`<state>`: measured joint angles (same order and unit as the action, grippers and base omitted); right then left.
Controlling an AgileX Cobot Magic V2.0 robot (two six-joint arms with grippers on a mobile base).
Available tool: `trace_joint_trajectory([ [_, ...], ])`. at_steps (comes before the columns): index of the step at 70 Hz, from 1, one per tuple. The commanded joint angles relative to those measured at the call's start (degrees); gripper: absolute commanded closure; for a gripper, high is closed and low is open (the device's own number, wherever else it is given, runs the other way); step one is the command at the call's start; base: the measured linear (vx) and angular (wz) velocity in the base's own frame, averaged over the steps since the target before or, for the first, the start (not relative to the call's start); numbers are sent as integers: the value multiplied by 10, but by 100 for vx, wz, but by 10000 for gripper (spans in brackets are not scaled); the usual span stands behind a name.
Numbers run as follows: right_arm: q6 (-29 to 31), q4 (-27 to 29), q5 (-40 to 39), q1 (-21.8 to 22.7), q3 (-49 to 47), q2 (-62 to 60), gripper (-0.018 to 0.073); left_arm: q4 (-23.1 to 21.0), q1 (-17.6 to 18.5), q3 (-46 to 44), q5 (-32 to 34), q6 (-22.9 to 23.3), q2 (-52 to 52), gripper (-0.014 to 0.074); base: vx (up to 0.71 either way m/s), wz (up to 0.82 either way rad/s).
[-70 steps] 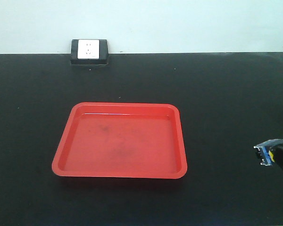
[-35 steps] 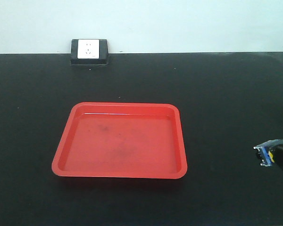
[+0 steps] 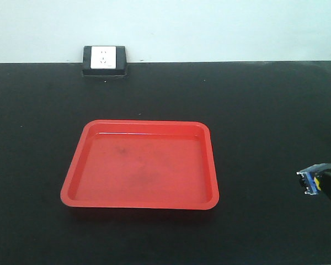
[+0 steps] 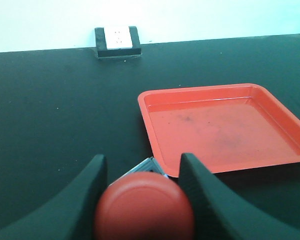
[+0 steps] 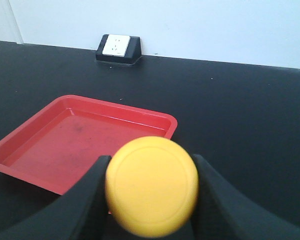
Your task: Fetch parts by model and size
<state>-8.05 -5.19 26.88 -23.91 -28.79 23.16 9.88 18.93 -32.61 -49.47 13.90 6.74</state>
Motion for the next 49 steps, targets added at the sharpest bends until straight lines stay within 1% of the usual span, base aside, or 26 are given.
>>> trace_joint_trajectory([
  [1, 2, -6, -46, 3, -16, 8, 569, 4, 4, -14, 48, 1, 9, 603, 0, 0],
  [14, 2, -6, -46, 3, -16, 8, 569, 8, 4, -14, 49, 1, 9, 603, 0, 0],
  [32, 2, -6, -46, 3, -16, 8, 569, 3, 4, -14, 51, 2, 9, 603, 0, 0],
  [43, 2, -6, -46, 3, -16, 8, 569, 3, 4, -14, 94, 3, 9, 603, 0, 0],
  [49, 2, -6, -46, 3, -16, 8, 569, 3, 4, -14, 110, 17, 15, 603, 0, 0],
])
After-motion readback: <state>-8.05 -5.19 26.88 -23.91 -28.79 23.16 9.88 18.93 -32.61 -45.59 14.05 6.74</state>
